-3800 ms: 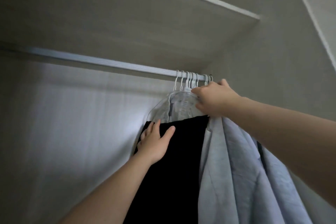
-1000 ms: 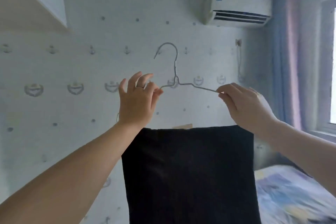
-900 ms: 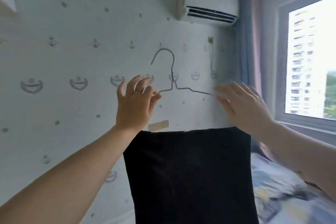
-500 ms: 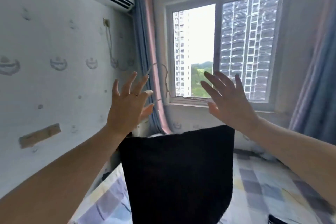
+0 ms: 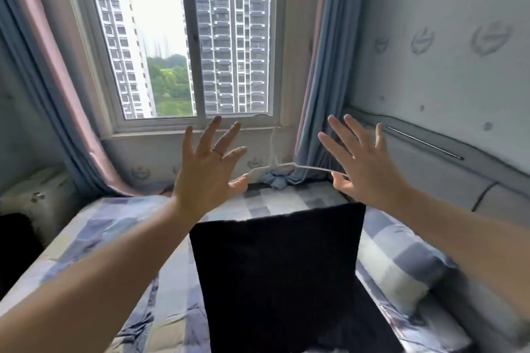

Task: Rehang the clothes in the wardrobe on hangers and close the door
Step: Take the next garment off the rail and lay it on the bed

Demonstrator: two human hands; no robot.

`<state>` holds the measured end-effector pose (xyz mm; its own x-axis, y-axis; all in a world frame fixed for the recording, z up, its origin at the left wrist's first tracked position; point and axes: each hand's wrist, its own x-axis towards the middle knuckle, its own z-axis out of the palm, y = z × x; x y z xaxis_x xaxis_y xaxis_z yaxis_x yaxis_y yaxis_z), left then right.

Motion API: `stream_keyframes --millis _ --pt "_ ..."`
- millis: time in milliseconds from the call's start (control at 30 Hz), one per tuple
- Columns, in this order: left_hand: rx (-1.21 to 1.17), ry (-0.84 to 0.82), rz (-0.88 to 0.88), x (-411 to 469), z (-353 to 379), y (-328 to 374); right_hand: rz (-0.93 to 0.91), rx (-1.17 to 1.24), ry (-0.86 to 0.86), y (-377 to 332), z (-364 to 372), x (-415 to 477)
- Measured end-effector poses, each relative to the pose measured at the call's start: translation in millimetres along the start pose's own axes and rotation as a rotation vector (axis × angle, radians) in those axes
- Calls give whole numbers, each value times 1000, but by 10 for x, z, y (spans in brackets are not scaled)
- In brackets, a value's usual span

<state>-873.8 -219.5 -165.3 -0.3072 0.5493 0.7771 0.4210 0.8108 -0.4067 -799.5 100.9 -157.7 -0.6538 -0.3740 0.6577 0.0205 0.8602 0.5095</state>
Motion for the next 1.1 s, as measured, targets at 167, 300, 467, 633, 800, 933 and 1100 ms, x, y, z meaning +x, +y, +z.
stream_keyframes --millis 167,300,467,633,800,933,1100 --pt "-152 -31 63 108 449 533 36 43 -82 230 158 -554" --pt "-295 -49 58 190 891 935 84 72 -170 426 412 -836" --pt "-424 -103 40 254 1632 1496 130 198 -171 639 1134 -1160" --pt "-552 -302 -29 249 2394 2049 184 360 -242 806 2063 -1397" --pt "-564 -613 -160 219 3226 2585 282 462 -542 924 3133 -1606" --pt "-593 -829 -276 77 3901 2954 344 541 -732 892 4001 -1814" --pt "-648 -1036 -519 -130 4683 3397 512 646 -877 751 5075 -2004"
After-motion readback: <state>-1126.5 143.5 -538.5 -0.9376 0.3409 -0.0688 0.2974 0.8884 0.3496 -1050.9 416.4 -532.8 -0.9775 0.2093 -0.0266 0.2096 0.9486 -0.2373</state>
